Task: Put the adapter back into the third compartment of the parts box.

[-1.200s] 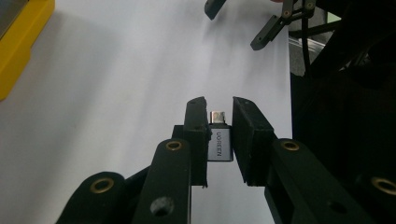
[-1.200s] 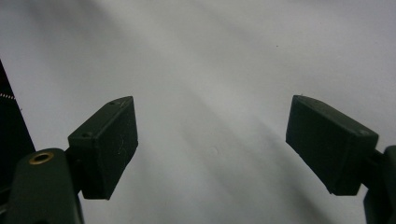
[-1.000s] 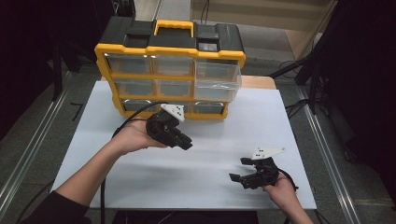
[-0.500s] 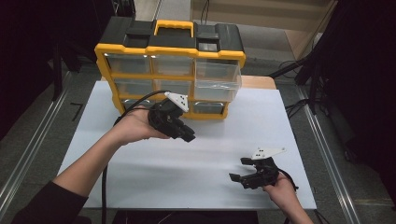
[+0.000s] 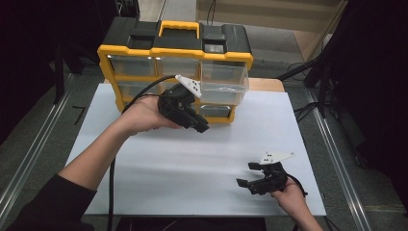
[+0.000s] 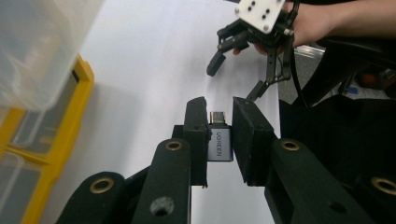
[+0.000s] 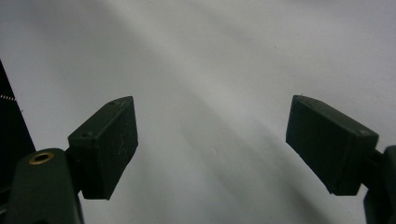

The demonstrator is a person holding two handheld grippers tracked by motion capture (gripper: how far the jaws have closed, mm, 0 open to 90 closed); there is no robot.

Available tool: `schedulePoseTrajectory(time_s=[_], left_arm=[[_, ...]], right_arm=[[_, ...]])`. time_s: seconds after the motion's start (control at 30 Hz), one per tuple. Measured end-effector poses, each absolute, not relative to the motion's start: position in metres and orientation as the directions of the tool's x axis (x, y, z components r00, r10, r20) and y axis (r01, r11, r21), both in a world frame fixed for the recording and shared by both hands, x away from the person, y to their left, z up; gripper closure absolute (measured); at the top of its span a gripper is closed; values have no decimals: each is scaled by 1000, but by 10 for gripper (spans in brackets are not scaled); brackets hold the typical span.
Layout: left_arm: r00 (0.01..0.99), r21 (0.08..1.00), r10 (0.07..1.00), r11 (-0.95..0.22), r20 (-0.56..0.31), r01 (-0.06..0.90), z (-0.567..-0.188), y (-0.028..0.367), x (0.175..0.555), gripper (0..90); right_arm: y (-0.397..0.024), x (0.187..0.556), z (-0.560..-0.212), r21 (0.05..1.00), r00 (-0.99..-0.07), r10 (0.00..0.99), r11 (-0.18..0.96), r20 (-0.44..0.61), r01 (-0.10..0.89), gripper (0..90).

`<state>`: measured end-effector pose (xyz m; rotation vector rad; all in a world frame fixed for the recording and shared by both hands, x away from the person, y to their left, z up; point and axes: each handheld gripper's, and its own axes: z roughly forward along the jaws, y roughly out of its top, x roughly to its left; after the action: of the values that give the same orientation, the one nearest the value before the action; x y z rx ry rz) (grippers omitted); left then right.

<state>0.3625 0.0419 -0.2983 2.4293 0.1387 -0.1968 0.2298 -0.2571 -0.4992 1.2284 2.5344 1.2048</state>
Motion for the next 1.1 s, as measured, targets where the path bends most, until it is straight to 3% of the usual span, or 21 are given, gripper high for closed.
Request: schedulePoseTrajectory(time_s=[1.1], left_arm=[[994, 664, 43, -740, -105, 103, -202, 22, 390, 772]], right_arm=[[-256, 230, -499, 687, -685, 683, 370, 255, 625, 150]])
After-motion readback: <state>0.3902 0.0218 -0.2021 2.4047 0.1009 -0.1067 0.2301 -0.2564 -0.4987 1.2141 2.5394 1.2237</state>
